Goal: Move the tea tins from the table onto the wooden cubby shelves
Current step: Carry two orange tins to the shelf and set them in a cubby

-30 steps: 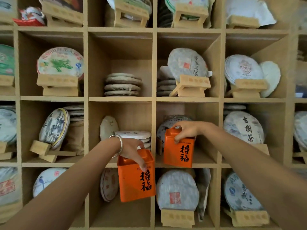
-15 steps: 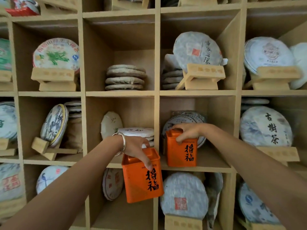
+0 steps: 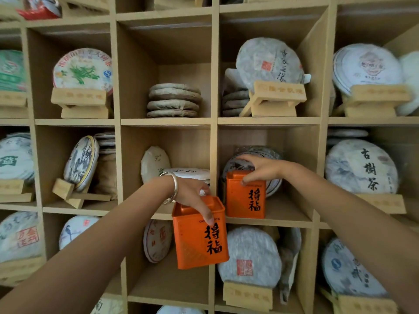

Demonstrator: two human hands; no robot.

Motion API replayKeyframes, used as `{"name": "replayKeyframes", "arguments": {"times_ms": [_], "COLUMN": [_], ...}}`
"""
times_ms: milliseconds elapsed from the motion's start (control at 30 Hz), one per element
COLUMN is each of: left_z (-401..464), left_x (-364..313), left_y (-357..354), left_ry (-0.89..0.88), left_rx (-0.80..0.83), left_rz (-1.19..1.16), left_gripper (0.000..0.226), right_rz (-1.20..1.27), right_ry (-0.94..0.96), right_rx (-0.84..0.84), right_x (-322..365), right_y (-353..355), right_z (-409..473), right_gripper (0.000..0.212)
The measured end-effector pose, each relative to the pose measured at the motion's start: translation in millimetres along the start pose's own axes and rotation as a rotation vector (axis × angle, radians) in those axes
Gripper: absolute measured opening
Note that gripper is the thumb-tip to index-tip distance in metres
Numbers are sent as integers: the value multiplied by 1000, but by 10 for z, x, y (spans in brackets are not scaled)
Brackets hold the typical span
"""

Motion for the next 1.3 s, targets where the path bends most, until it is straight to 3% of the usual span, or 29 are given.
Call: {"name": "replayKeyframes", "arguments": {"times_ms": [133,233,433,600,733,900,1033,1200,1300], "left_z": [78,36,-81,-180,-218,-233,-93,105,151], "left_x": [-121,-286,-645,-1049,-1276,-1189,-859,-757,-952], "left_y": [5,77,257,289,249,106,-247,-725,-927], "left_ry": [-93,-127,-249,-371,-408,-506,-434,-409,-484], "left_rx": [-8,-15,-28,-15,-37,-190,-287,-225,-246], "left_rz": [-13,-21,92,64,47,-319,-671,-757,-832], "left_gripper": [70,69,96,66,92,97,104,105,82], "right_rz": [-59,-70,137,375,572,633,611,615,589], "right_ry": [109,167,135,45,94,98,32,-13,-8], "right_rx": [-113,-98,60,-39,-139,-269,-353,-438,-429], "right_x": [48,190,241,74,-56,-231,-404,-490,-523], "right_y": [93,113,-107,-337,-407,-345,-247,-178,-217], "right_z": [-265,-617,-1315,-1603,-1751,-1910,-2004,-1956,-1883], "right_gripper": [92,93,102,120,125,125,123,108,102]}}
Point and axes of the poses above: each hand's wrist, its own z-axis towards the middle knuckle, its own y-axis out of the back of the hand, x = y × z, the point moved 1 cm from there along z, towards the middle knuckle, and after that the axes turned 3 degrees about z, right-handed, at the moved point
